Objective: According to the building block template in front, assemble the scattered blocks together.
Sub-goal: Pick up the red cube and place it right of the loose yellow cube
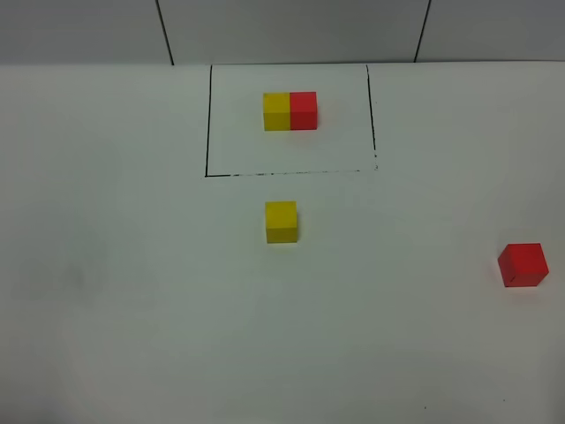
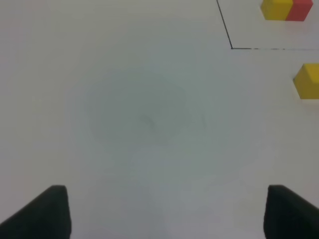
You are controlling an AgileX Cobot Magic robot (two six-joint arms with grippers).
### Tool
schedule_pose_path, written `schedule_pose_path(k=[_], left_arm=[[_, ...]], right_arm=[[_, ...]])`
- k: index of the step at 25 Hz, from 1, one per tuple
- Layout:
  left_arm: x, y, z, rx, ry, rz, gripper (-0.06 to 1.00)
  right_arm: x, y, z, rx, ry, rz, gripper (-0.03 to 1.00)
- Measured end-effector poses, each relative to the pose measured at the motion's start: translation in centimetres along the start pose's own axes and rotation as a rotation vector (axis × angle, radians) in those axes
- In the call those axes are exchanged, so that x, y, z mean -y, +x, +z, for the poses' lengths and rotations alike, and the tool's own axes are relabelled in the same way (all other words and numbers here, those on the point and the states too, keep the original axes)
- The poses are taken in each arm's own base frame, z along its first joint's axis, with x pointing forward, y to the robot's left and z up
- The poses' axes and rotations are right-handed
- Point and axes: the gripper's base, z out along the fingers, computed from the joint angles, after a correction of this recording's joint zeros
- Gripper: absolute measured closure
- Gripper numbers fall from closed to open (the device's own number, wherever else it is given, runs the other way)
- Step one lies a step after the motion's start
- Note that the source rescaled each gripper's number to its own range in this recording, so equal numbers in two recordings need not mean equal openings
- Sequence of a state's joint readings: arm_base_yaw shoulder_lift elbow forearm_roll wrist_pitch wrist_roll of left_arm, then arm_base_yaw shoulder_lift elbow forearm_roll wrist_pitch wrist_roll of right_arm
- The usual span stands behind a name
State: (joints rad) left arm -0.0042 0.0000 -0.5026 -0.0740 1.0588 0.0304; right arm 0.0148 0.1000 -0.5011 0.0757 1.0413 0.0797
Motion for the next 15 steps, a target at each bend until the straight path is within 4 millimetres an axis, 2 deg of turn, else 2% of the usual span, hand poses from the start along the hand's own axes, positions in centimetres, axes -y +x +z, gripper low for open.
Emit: schedule_pose_path(k=[2, 4, 5, 7, 11, 15], left_arm=[[0.0, 0.0, 0.0, 0.0, 0.0, 0.0, 0.27], [0.0, 0.0, 0.0, 0.0, 0.0, 0.0, 0.27], [0.0, 0.0, 0.0, 0.0, 0.0, 0.0, 0.27], [0.0, 0.0, 0.0, 0.0, 0.0, 0.0, 0.27], [0.0, 0.0, 0.0, 0.0, 0.0, 0.0, 0.27], [0.0, 0.0, 0.0, 0.0, 0.0, 0.0, 0.27]], right_arm=[[-0.1, -1.6, 1.5, -0.072, 0.008, -0.019, 0.35], [-0.2, -3.5, 3.4, -0.164, 0.015, -0.038, 0.19], [-0.2, -4.5, 4.8, -0.229, 0.019, -0.044, 0.1], [-0.3, -6.2, 7.7, -0.35, 0.025, -0.044, 0.01], [-0.1, -8.4, 15.2, -0.522, 0.027, -0.032, -0.02], [0.4, -7.8, 21.9, -0.618, 0.032, -0.057, -0.03]])
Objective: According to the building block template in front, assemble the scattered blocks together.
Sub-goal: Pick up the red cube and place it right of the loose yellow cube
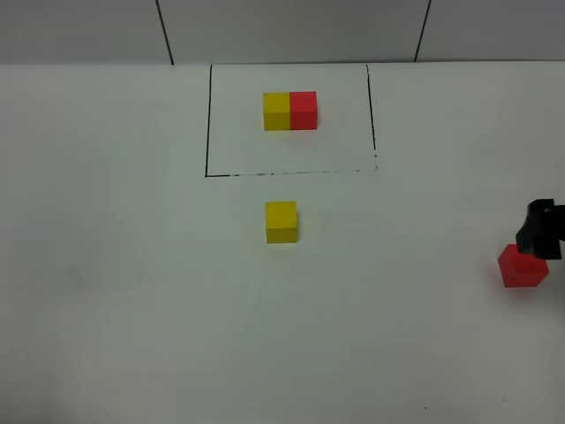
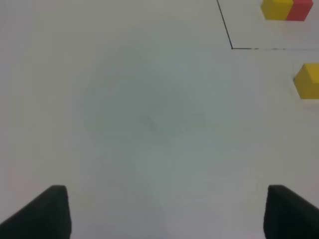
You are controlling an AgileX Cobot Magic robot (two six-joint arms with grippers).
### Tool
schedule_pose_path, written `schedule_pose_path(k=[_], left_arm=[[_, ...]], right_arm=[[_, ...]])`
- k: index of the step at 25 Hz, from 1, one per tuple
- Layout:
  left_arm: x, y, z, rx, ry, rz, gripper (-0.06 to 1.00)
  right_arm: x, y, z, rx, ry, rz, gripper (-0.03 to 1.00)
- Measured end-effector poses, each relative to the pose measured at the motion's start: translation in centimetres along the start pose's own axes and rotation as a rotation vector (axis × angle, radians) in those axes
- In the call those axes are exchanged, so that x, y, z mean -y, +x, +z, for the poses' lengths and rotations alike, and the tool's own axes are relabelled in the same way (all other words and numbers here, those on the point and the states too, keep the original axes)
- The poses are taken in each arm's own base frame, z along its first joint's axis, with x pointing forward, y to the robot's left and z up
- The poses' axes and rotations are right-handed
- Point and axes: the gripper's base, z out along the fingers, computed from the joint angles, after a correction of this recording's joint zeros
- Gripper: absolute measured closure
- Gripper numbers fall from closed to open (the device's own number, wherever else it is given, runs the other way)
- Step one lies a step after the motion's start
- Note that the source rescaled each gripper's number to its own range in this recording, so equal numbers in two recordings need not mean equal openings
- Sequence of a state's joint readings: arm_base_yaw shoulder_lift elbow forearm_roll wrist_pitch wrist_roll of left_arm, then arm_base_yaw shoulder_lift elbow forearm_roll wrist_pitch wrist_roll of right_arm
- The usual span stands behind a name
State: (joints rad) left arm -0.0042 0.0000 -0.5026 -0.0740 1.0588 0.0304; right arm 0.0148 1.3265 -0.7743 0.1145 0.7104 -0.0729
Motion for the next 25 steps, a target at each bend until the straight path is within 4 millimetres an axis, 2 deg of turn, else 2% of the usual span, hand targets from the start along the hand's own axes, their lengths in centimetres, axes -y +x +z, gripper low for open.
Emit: schedule_pose_path(k=[2, 6, 11, 15, 18, 21, 23, 25], left_arm=[[0.0, 0.0, 0.0, 0.0, 0.0, 0.0, 0.27], [0.0, 0.0, 0.0, 0.0, 0.0, 0.0, 0.27], [0.0, 0.0, 0.0, 0.0, 0.0, -0.001, 0.27], [0.0, 0.0, 0.0, 0.0, 0.0, -0.001, 0.27], [0.0, 0.0, 0.0, 0.0, 0.0, -0.001, 0.27], [0.0, 0.0, 0.0, 0.0, 0.0, -0.001, 0.27], [0.0, 0.0, 0.0, 0.0, 0.0, -0.001, 0.27], [0.0, 0.0, 0.0, 0.0, 0.0, -0.001, 0.27]], right_arm=[[0.1, -0.7, 2.6, -0.048, -0.007, -0.018, -0.03], [0.1, -1.1, 6.4, -0.14, -0.042, -0.048, -0.03], [0.2, -1.2, 8.8, -0.166, -0.052, -0.058, -0.03], [0.4, -1.0, 10.4, -0.193, -0.045, -0.055, 0.01], [0.5, -0.9, 11.3, -0.207, -0.036, -0.049, 0.1], [0.7, -0.7, 11.8, -0.224, -0.027, -0.042, 0.25], [0.8, -0.6, 12.0, -0.228, -0.025, -0.04, 0.4], [0.8, -0.6, 12.0, -0.229, -0.023, -0.04, 0.6]])
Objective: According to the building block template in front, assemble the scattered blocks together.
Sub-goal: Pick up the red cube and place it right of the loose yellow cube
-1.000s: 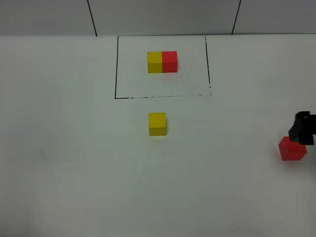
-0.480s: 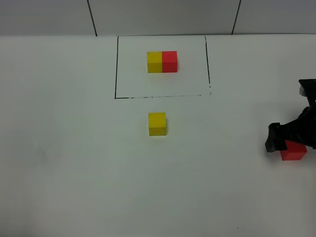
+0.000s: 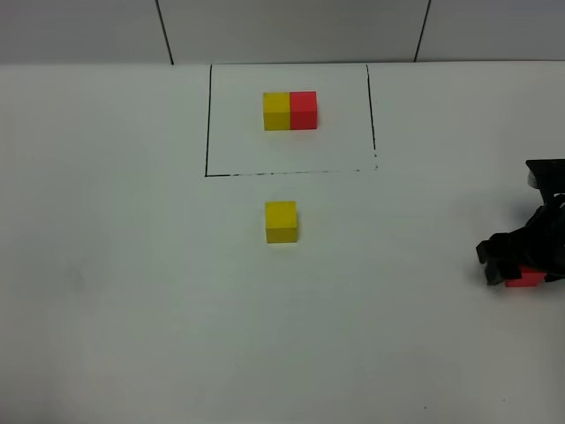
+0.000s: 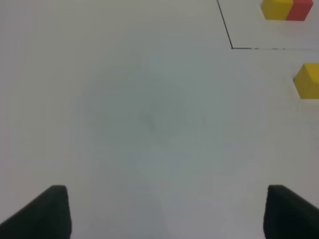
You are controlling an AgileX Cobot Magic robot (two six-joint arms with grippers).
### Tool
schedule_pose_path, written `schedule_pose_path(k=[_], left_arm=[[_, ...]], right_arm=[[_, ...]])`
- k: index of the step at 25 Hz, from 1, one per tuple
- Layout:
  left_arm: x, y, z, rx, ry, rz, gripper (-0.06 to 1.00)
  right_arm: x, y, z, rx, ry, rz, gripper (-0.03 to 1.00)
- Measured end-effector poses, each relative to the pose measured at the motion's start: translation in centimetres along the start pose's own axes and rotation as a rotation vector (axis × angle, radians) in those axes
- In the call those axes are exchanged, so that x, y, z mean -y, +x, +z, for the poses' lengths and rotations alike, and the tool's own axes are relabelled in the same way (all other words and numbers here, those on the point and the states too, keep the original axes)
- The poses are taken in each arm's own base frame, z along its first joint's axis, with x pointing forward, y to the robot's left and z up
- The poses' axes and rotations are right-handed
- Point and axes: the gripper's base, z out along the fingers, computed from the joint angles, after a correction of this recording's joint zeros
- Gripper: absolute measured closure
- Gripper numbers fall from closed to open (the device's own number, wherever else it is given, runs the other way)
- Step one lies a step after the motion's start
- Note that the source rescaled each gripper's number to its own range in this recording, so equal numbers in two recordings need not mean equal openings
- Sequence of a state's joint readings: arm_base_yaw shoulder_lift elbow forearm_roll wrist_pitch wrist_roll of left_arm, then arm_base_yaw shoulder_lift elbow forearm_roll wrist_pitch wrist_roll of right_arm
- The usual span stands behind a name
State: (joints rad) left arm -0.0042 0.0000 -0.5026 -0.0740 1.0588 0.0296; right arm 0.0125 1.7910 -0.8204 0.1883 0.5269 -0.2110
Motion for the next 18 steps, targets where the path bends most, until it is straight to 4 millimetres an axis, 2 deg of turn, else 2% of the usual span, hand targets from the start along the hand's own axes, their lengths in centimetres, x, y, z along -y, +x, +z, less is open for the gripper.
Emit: schedule_pose_path(k=[2, 3, 9, 12, 14, 18], left_arm=[[0.0, 0.0, 0.0, 0.0, 0.0, 0.0, 0.27], [0.0, 0.0, 0.0, 0.0, 0.0, 0.0, 0.27], [0.0, 0.0, 0.0, 0.0, 0.0, 0.0, 0.27], [0.0, 0.0, 0.0, 0.0, 0.0, 0.0, 0.27], [0.0, 0.0, 0.0, 0.0, 0.0, 0.0, 0.27], [0.0, 0.0, 0.0, 0.0, 0.0, 0.0, 0.27]], right_arm=[[0.1, 0.0, 0.0, -0.001, 0.006, -0.006, 0.9], [0.1, 0.0, 0.0, 0.0, 0.008, -0.006, 0.97], [-0.1, -0.6, -0.3, 0.008, 0.025, -0.077, 0.97], [-2.1, -1.8, -1.1, -0.009, 0.053, -0.384, 0.97], [-4.4, -2.6, -1.8, -0.035, 0.074, -0.679, 0.97], [-9.4, -4.6, -2.9, -0.078, 0.091, -1.111, 0.97]])
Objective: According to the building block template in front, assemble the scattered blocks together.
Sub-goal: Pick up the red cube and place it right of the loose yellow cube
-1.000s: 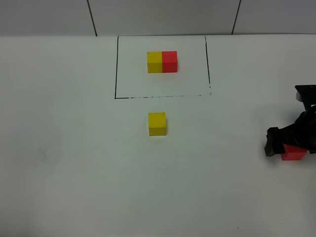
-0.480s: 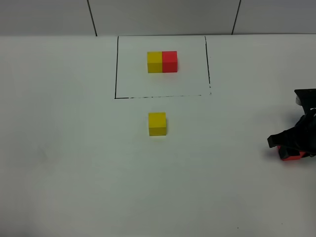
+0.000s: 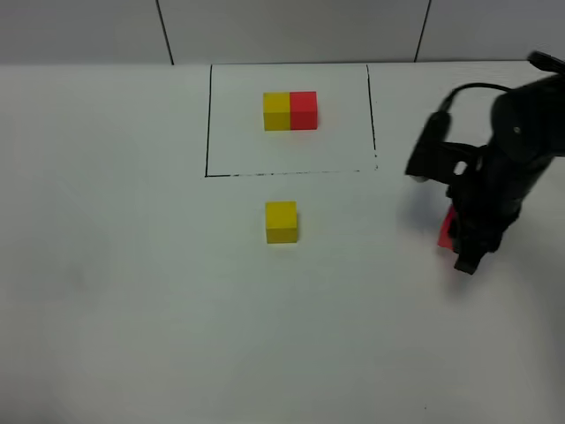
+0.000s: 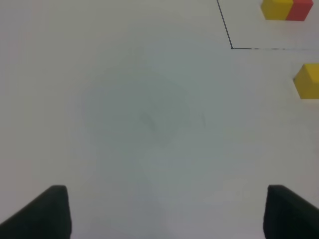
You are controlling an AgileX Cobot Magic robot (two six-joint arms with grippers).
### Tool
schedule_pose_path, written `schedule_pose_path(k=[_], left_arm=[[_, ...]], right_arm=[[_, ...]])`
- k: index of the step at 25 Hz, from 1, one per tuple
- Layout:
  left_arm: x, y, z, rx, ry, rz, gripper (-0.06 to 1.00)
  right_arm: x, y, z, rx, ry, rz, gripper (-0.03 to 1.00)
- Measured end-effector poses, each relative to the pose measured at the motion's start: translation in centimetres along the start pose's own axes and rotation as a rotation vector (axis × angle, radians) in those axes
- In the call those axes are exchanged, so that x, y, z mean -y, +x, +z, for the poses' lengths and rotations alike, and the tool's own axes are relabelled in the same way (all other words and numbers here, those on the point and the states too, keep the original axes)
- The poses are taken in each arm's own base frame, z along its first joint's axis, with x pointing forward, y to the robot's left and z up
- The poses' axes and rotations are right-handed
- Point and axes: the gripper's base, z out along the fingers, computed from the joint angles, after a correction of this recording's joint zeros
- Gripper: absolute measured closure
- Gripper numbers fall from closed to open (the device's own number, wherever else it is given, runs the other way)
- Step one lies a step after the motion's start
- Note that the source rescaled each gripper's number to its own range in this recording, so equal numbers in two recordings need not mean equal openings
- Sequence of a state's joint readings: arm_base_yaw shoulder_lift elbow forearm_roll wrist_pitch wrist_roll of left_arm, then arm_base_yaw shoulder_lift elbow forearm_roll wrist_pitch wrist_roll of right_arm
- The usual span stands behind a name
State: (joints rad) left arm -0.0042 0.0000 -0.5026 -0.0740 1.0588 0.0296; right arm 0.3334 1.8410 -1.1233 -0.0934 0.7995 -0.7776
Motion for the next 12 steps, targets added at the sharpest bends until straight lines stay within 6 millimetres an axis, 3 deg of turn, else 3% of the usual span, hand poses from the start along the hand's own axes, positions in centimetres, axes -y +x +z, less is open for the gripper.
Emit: schedule_pose_path(k=[4, 12], left_arm=[[0.0, 0.0, 0.0, 0.0, 0.0, 0.0, 0.27], [0.0, 0.0, 0.0, 0.0, 0.0, 0.0, 0.27]], right_arm=[[-0.4, -5.2, -0.4, -0.026, -0.03, -0.297, 0.97], [0.3, -11.7, 0.9, 0.048, -0.117, -0.435, 0.97]])
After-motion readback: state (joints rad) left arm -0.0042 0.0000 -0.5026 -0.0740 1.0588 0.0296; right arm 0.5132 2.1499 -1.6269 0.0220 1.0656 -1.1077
